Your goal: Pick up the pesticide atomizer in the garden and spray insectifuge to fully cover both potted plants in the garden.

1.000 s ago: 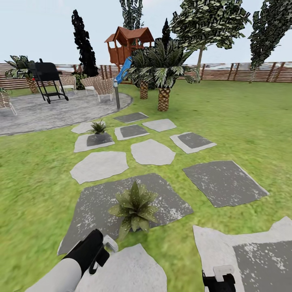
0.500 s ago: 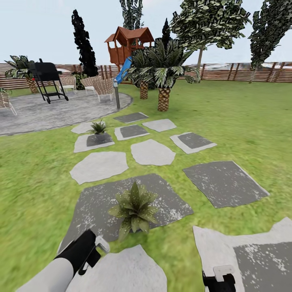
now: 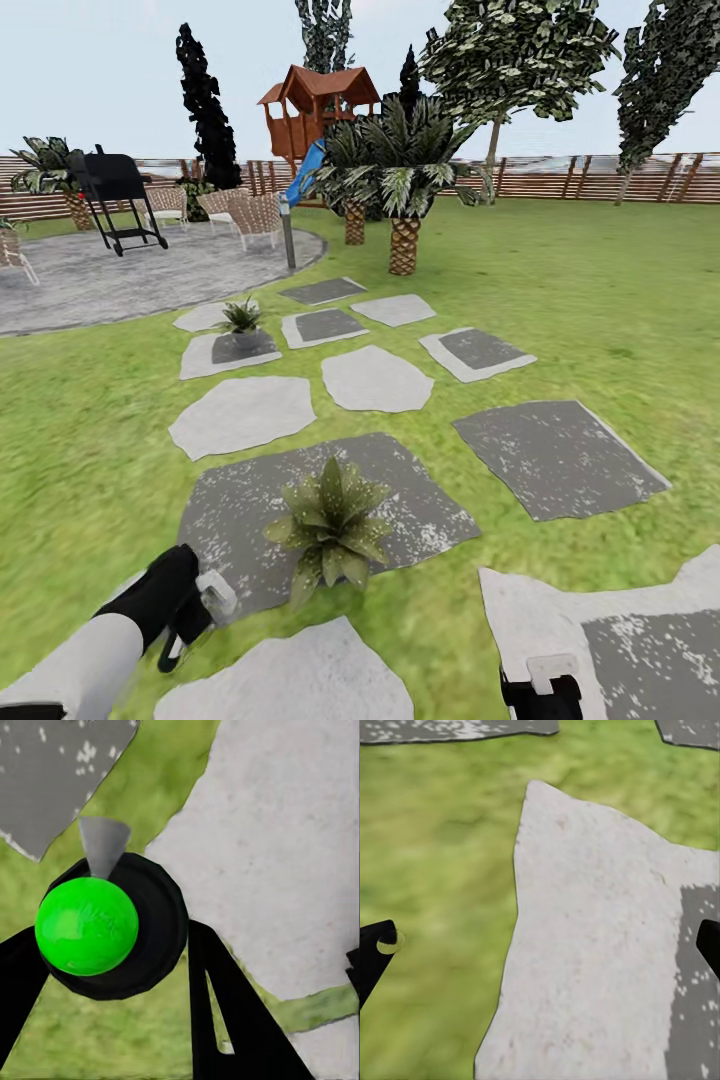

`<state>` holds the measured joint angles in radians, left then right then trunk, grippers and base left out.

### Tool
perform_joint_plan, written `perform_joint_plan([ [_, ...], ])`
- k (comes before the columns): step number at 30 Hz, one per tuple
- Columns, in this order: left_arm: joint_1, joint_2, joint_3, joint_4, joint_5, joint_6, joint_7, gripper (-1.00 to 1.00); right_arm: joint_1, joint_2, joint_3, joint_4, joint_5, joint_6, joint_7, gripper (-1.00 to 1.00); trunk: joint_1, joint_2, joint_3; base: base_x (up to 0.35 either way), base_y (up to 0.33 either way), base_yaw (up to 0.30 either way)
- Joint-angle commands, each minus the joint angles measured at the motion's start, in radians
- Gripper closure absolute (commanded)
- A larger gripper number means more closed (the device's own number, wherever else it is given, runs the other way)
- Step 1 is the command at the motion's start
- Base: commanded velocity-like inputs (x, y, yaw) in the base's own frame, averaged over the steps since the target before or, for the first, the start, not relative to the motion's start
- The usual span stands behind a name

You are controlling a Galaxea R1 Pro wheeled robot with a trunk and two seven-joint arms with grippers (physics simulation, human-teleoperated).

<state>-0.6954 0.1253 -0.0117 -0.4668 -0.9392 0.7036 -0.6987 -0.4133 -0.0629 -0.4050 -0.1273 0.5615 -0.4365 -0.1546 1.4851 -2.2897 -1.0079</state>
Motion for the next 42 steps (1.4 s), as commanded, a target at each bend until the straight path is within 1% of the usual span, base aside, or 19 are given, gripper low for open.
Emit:
perform_joint_plan([
  [1,-0.025,0.016,0.0,-0.012,-0.038,0.002,-0.076,1.0,-0.001,0.0,-0.005,0.002,0.011,-0.004,-0.005,-1.0,0.0,0.0,-0.001,0.0,0.0,0.0],
  [2,-0.047,0.024,0.0,-0.026,-0.067,-0.008,-0.132,1.0,-0.001,0.0,-0.005,0.002,0.011,-0.004,-0.005,-1.0,0.0,0.0,-0.001,0.0,0.0,0.0],
  [3,-0.065,0.028,0.0,-0.043,-0.086,-0.028,-0.173,1.0,-0.001,0.0,-0.005,0.002,0.011,-0.004,-0.005,-1.0,0.0,0.0,-0.001,0.0,0.0,0.0],
  [4,-0.08,0.028,0.001,-0.059,-0.099,-0.053,-0.2,1.0,-0.001,0.0,-0.005,0.002,0.011,-0.004,-0.005,-1.0,0.0,0.0,-0.001,0.0,0.0,0.0],
  [6,-0.117,0.021,-0.001,-0.077,-0.111,-0.078,-0.234,1.0,-0.001,0.0,-0.005,0.002,0.011,-0.004,-0.004,-1.0,0.0,0.0,-0.001,0.0,0.0,0.0],
  [7,-0.148,0.018,-0.015,-0.081,-0.113,-0.083,-0.255,1.0,-0.001,0.0,-0.005,0.002,0.011,-0.004,-0.004,-1.0,0.0,0.0,-0.001,0.0,0.0,0.0],
  [9,-0.187,0.018,-0.061,-0.083,-0.114,-0.083,-0.294,1.0,-0.001,0.0,-0.005,0.002,0.011,-0.004,-0.004,-1.0,0.0,0.0,-0.001,0.0,0.0,0.0],
  [11,-0.252,0.017,-0.152,-0.084,-0.12,-0.08,-0.419,1.0,-0.001,0.0,-0.005,0.002,0.011,-0.004,-0.004,-1.0,0.0,0.0,-0.001,0.0,0.0,0.0],
  [12,-0.268,0.016,-0.183,-0.084,-0.126,-0.079,-0.45,1.0,-0.001,0.0,-0.005,0.002,0.011,-0.004,-0.003,-1.0,0.0,0.0,-0.001,0.0,0.0,0.0],
  [14,-0.28,0.013,-0.217,-0.084,-0.139,-0.077,-0.475,1.0,-0.001,0.0,-0.006,0.002,0.011,-0.003,-0.004,-1.0,0.0,0.0,-0.001,0.0,0.0,0.0],
  [16,-0.284,0.011,-0.232,-0.085,-0.151,-0.075,-0.484,1.0,-0.001,0.0,-0.006,0.002,0.01,-0.003,-0.004,-1.0,0.0,0.0,-0.001,0.0,0.0,0.0],
  [17,-0.284,0.01,-0.235,-0.085,-0.166,-0.075,-0.486,1.0,-0.001,0.0,-0.006,0.002,0.009,-0.004,-0.004,-1.0,0.0,0.0,-0.001,0.063,0.0,0.0],
  [18,-0.285,0.01,-0.235,-0.084,-0.177,-0.071,-0.487,1.0,-0.001,0.001,-0.006,0.001,0.009,-0.003,-0.005,-1.0,0.0,0.0,-0.001,0.217,0.0,0.0],
  [20,-0.285,0.01,-0.235,-0.084,-0.184,-0.066,-0.487,1.0,-0.001,0.001,-0.005,0.001,0.009,-0.003,-0.005,-1.0,0.0,0.0,-0.001,0.292,0.0,0.0],
  [25,-0.283,0.01,-0.237,-0.084,-0.188,-0.064,-0.487,1.0,-0.001,0.001,-0.005,0.001,0.009,-0.004,-0.003,-1.0,0.0,0.0,-0.001,0.332,0.0,0.023],
  [29,-0.282,0.009,-0.237,-0.083,-0.188,-0.064,-0.487,1.0,-0.001,0.003,-0.005,0.001,0.009,-0.003,-0.003,-1.0,0.0,0.0,-0.001,0.314,-0.086,0.203],
  [33,-0.28,-0.002,-0.253,-0.082,-0.202,-0.063,-0.487,1.0,-0.001,0.003,-0.005,0.001,0.009,-0.004,-0.003,-1.0,0.0,0.0,-0.001,0.281,-0.16,0.239],
  [38,-0.275,-0.016,-0.255,-0.082,-0.207,-0.062,-0.487,1.0,-0.001,0.003,-0.005,0.001,0.009,-0.003,-0.003,-1.0,0.0,0.0,-0.001,0.201,-0.213,0.03],
  [42,-0.269,-0.018,-0.256,-0.081,-0.208,-0.062,-0.487,1.0,-0.001,0.003,-0.005,0.001,0.009,-0.003,-0.003,-1.0,0.0,0.0,-0.001,0.136,-0.255,0.001],
])
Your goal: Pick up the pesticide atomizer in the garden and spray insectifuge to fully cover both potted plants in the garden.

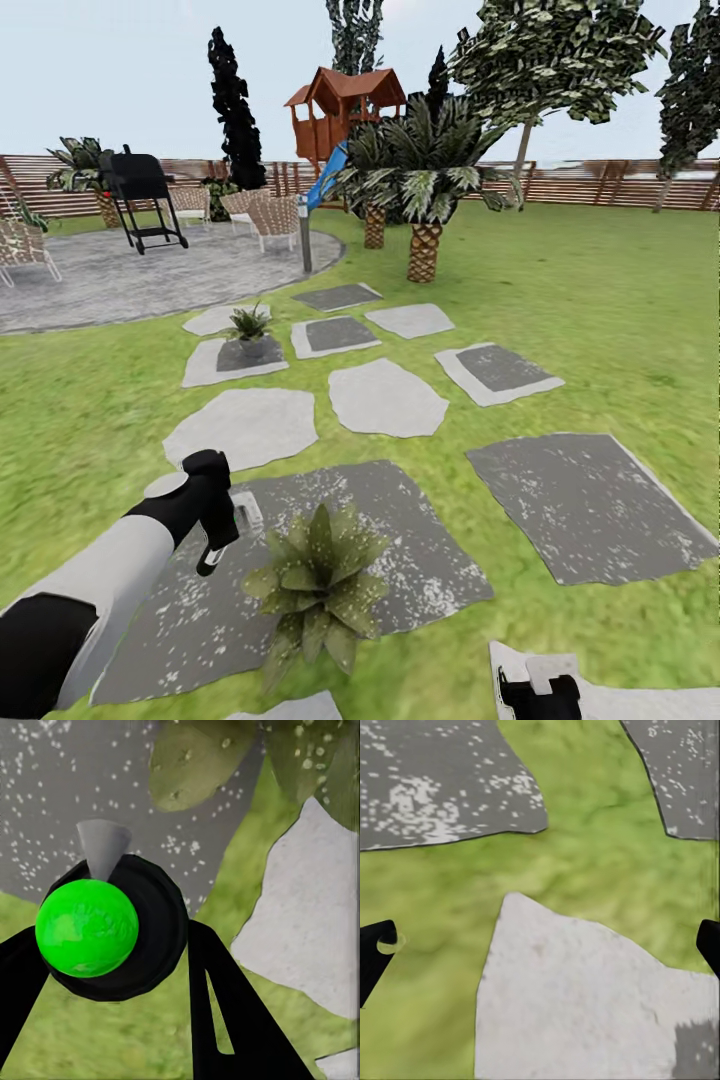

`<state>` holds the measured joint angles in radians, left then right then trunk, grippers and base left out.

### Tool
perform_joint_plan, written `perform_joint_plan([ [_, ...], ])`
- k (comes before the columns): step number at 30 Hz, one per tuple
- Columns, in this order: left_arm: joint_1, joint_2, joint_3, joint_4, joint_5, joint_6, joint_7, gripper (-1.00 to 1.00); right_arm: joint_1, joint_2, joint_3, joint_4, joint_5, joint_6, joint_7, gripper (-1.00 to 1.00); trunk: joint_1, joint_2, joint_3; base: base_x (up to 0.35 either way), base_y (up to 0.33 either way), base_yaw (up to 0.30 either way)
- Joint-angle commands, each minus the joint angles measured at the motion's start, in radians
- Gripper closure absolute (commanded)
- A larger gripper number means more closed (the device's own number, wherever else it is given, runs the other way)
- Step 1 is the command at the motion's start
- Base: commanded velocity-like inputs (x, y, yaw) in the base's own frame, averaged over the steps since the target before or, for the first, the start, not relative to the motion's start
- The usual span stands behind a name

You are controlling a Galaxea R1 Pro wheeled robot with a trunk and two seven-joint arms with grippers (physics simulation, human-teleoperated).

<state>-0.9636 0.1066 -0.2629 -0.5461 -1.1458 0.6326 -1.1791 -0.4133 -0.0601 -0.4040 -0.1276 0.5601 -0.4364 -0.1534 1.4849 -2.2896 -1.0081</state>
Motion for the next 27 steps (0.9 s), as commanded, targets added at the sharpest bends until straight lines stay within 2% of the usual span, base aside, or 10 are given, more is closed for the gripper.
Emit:
perform_joint_plan([
  [1,0.0,0.001,-0.006,-0.002,-0.002,0.009,-0.006,1.0,-0.001,0.0,-0.006,0.002,0.011,-0.003,-0.005,-1.0,0.0,0.0,-0.001,0.103,-0.221,0.0],
  [4,0.0,0.001,-0.003,0.009,-0.09,0.009,-0.007,1.0,-0.001,0.0,-0.006,0.002,0.011,-0.003,-0.005,-1.0,0.0,0.0,-0.001,0.016,-0.036,0.0],
  [6,0.001,0.001,0.0,0.013,-0.127,0.01,-0.007,1.0,-0.001,0.0,-0.006,0.002,0.011,-0.003,-0.005,-1.0,0.0,0.0,-0.001,0.003,-0.006,0.0],
  [13,0.004,-0.017,0.002,0.017,-0.133,0.01,-0.008,1.0,-0.001,0.0,-0.006,0.002,0.011,-0.003,-0.005,-1.0,0.0,0.0,-0.001,0.0,0.0,0.0],
  [15,0.015,-0.02,0.002,0.043,-0.132,0.008,-0.008,1.0,-0.001,0.0,-0.006,0.002,0.011,-0.003,-0.005,-1.0,0.0,0.0,-0.001,0.0,0.0,0.0],
  [18,0.035,-0.02,0.004,0.057,-0.135,0.006,0.001,1.0,-0.001,0.0,-0.006,0.002,0.011,-0.004,-0.005,-1.0,0.0,0.0,-0.001,0.0,0.0,0.075],
  [22,0.04,-0.019,0.007,0.058,-0.134,0.007,0.005,1.0,-0.001,0.0,-0.006,0.003,0.011,-0.003,-0.005,-1.0,0.0,0.0,-0.001,0.005,0.0,0.226],
  [27,0.039,-0.017,0.009,0.058,-0.134,0.007,0.006,1.0,-0.001,0.0,-0.006,0.003,0.011,-0.003,-0.005,-1.0,0.0,0.0,-0.001,0.155,-0.14,0.031],
])
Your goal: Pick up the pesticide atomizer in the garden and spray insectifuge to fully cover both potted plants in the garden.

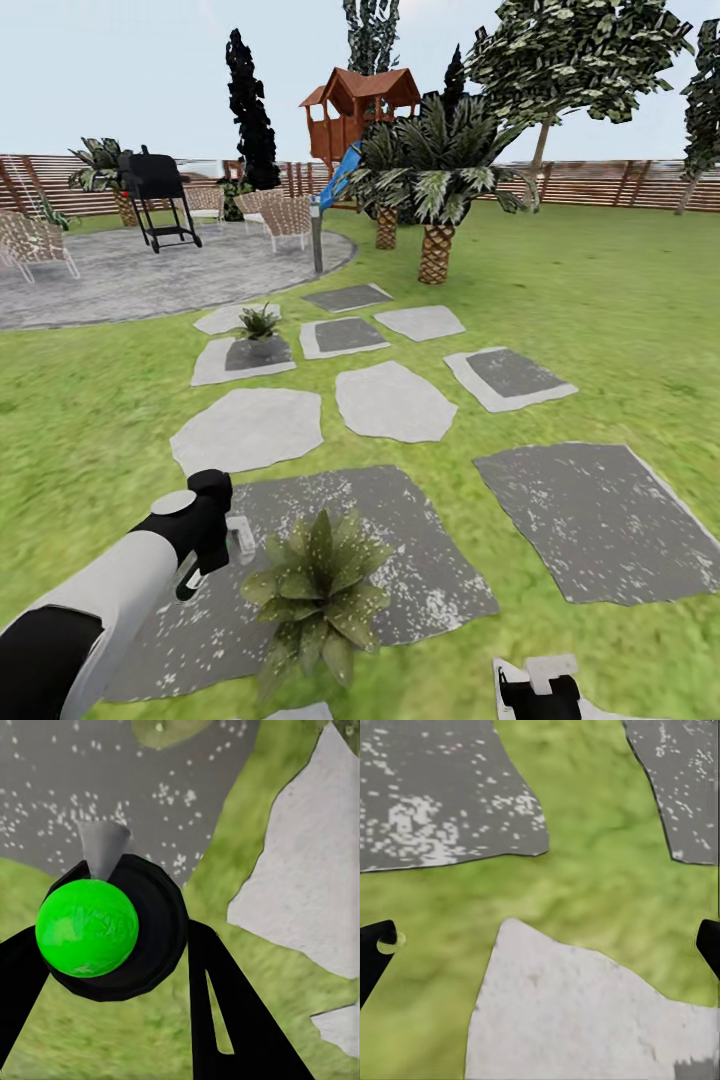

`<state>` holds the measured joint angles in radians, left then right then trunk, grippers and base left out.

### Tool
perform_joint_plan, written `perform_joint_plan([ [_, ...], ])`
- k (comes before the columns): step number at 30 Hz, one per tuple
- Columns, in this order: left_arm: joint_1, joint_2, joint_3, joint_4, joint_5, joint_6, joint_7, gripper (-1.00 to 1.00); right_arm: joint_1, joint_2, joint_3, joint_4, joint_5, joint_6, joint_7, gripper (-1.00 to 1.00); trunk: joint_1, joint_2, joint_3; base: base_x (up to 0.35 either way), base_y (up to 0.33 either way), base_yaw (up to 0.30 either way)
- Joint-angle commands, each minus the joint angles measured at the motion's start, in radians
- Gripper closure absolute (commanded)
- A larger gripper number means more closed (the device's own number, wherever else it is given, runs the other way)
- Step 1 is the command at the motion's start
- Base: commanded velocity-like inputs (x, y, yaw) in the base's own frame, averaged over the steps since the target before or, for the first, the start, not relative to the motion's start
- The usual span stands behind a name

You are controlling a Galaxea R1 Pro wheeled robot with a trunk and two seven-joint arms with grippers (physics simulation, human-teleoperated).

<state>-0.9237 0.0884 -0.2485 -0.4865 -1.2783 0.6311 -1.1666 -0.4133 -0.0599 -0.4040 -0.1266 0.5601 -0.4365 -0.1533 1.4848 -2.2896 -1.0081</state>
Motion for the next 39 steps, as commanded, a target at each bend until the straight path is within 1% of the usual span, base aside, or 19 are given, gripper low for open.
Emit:
perform_joint_plan([
  [1,0.0,0.001,-0.005,-0.001,-0.001,0.009,-0.007,1.0,-0.001,0.0,-0.006,0.002,0.011,-0.003,-0.005,-1.0,0.0,0.0,-0.001,0.189,-0.212,0.002],
  [9,0.0,0.001,-0.005,-0.011,-0.001,0.009,-0.005,1.0,-0.001,0.0,-0.006,0.002,0.011,-0.003,-0.005,-1.0,0.0,0.0,-0.001,0.055,-0.255,0.0],
  [14,0.0,0.001,-0.001,-0.016,-0.001,0.009,-0.005,1.0,-0.001,0.0,-0.006,0.002,0.011,-0.003,-0.005,-1.0,0.0,0.0,-0.001,-0.181,-0.22,0.0],
  [25,-0.001,-0.001,0.001,-0.018,-0.001,0.009,-0.007,1.0,-0.001,0.0,-0.006,0.002,0.011,-0.004,-0.005,-1.0,0.0,0.0,-0.001,-0.018,-0.259,0.0],
  [30,-0.001,-0.001,0.001,-0.018,-0.001,0.009,-0.006,1.0,-0.001,0.0,-0.006,0.002,0.011,-0.004,-0.005,-1.0,0.0,0.0,-0.001,-0.159,-0.239,0.004],
  [34,0.0,-0.001,-0.003,-0.007,0.001,0.009,-0.007,1.0,-0.001,0.0,-0.006,0.002,0.011,-0.004,-0.005,-1.0,0.0,0.0,-0.001,-0.239,-0.197,0.222],
  [37,0.002,-0.001,-0.003,-0.003,0.02,0.009,-0.007,1.0,-0.001,0.0,-0.006,0.002,0.011,-0.004,-0.005,-1.0,0.0,0.0,-0.001,-0.245,-0.196,0.272],
  [39,0.002,-0.002,-0.003,-0.003,0.025,0.009,-0.007,1.0,-0.001,0.0,-0.006,0.002,0.011,-0.004,-0.005,-1.0,0.0,0.0,-0.001,-0.231,-0.184,0.276],
])
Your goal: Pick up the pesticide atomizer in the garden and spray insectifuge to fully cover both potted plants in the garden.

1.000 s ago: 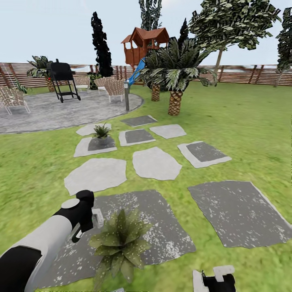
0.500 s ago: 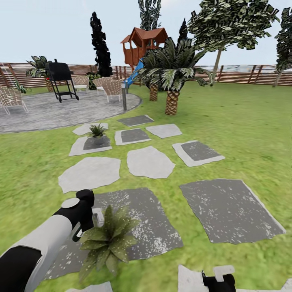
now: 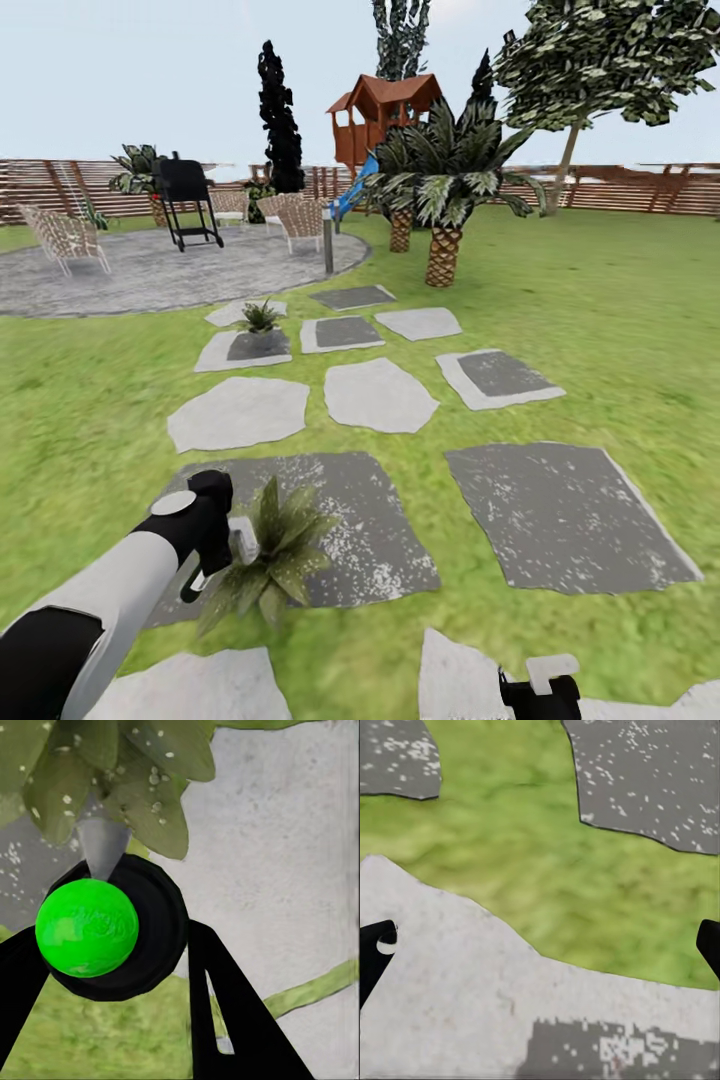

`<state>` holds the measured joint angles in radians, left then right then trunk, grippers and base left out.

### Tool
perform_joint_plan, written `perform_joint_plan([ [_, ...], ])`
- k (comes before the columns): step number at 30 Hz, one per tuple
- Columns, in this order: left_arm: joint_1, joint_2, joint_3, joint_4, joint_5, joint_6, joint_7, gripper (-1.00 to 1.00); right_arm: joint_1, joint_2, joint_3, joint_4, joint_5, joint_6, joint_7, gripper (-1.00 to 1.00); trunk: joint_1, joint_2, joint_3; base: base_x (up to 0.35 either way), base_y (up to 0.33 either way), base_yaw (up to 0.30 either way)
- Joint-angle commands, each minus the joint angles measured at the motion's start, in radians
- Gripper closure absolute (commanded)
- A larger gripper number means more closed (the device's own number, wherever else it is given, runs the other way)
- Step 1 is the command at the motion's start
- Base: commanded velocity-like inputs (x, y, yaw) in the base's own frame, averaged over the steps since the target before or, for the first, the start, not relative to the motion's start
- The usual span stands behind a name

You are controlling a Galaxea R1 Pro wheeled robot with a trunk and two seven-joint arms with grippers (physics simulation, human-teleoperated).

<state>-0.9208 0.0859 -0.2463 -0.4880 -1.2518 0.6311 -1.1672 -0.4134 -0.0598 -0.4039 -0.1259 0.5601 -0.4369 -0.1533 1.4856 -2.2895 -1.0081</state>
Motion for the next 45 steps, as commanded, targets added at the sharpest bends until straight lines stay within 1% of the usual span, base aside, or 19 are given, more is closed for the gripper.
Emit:
perform_joint_plan([
  [1,0.0,0.0,-0.005,-0.001,0.001,0.009,-0.006,1.0,-0.001,0.0,-0.006,0.002,0.011,-0.003,-0.005,-1.0,-0.001,0.0,-0.001,-0.168,-0.118,0.275],
  [5,0.034,-0.007,-0.006,-0.001,0.002,0.009,-0.006,1.0,-0.001,0.0,-0.006,0.002,0.011,-0.003,-0.005,-1.0,-0.001,0.0,-0.001,-0.045,-0.03,0.124],
  [7,0.063,-0.027,-0.005,-0.003,0.002,0.009,-0.004,1.0,-0.001,-0.001,-0.007,0.002,0.011,-0.002,-0.005,-1.0,-0.001,0.0,-0.001,-0.006,-0.004,0.017],
  [9,0.083,-0.038,-0.005,-0.004,0.003,0.009,0.015,1.0,-0.001,-0.001,-0.007,0.002,0.011,-0.002,-0.005,-1.0,-0.001,0.0,-0.001,-0.002,-0.001,0.004],
  [10,0.088,-0.044,-0.004,-0.002,0.015,0.01,0.033,1.0,-0.001,-0.001,-0.007,0.002,0.011,-0.002,-0.005,-1.0,-0.001,0.0,-0.001,-0.001,0.0,0.002],
  [11,0.09,-0.049,0.0,-0.001,0.044,0.01,0.055,1.0,0.0,-0.001,-0.007,0.002,0.011,-0.002,-0.005,-1.0,-0.001,0.0,-0.001,0.0,0.0,0.0],
  [12,0.092,-0.051,0.008,0.001,0.111,0.01,0.109,1.0,-0.001,-0.002,-0.007,0.002,0.011,-0.002,-0.006,-1.0,-0.001,0.0,-0.001,0.0,0.0,0.0],
  [13,0.093,-0.05,0.011,0.005,0.144,0.01,0.152,1.0,0.0,-0.002,-0.007,0.002,0.011,-0.002,-0.006,-1.0,-0.001,0.0,-0.001,0.0,0.0,0.0],
  [14,0.095,-0.049,0.012,0.021,0.166,0.01,0.19,1.0,0.0,-0.002,-0.007,0.002,0.011,-0.002,-0.006,-1.0,-0.001,0.0,-0.001,0.0,0.0,0.0],
  [16,0.104,-0.049,0.014,0.067,0.182,0.01,0.24,1.0,0.0,-0.002,-0.007,0.002,0.011,-0.002,-0.005,-1.0,-0.001,0.0,-0.001,0.0,0.0,0.0],
  [19,0.131,-0.045,0.015,0.093,0.188,0.01,0.275,1.0,0.001,-0.002,-0.006,0.002,0.011,-0.002,-0.005,-1.0,-0.001,0.0,-0.001,0.0,0.0,0.0],
  [22,0.167,-0.044,0.051,0.099,0.193,0.009,0.322,1.0,0.001,-0.002,-0.006,0.002,0.011,-0.003,-0.005,-1.0,-0.001,0.0,-0.001,0.0,0.0,0.0],
  [25,0.173,-0.051,0.062,0.099,0.193,0.009,0.332,1.0,0.001,-0.002,-0.006,0.002,0.011,-0.002,-0.005,-1.0,-0.001,0.0,-0.001,0.0,0.0,0.0],
  [31,0.204,-0.051,0.066,0.085,0.193,0.009,0.334,1.0,0.001,0.0,-0.006,0.002,0.011,-0.002,-0.005,-1.0,-0.001,0.0,-0.001,0.0,0.0,0.042],
  [33,0.206,-0.052,0.092,0.081,0.193,0.009,0.351,1.0,0.001,0.0,-0.006,0.002,0.011,-0.002,-0.005,-1.0,-0.001,0.0,-0.001,0.0,0.0,0.229],
  [35,0.206,-0.059,0.15,0.082,0.194,0.009,0.43,1.0,0.0,0.0,-0.006,0.002,0.011,-0.002,-0.005,-1.0,-0.001,0.0,-0.001,0.0,0.0,0.212],
  [36,0.206,-0.065,0.165,0.088,0.195,0.009,0.452,1.0,0.001,0.0,-0.006,0.002,0.011,-0.002,-0.005,-1.0,-0.001,0.0,-0.001,0.0,0.0,0.068],
  [41,0.207,-0.068,0.172,0.097,0.197,0.009,0.465,1.0,0.001,0.0,-0.006,0.002,0.011,-0.003,-0.005,-1.0,-0.001,0.0,-0.001,0.0,-0.005,0.017],
  [45,0.207,-0.069,0.171,0.097,0.197,0.009,0.465,1.0,0.001,0.0,-0.006,0.002,0.011,-0.003,-0.005,-1.0,-0.001,0.0,-0.001,0.054,-0.198,0.001],
])
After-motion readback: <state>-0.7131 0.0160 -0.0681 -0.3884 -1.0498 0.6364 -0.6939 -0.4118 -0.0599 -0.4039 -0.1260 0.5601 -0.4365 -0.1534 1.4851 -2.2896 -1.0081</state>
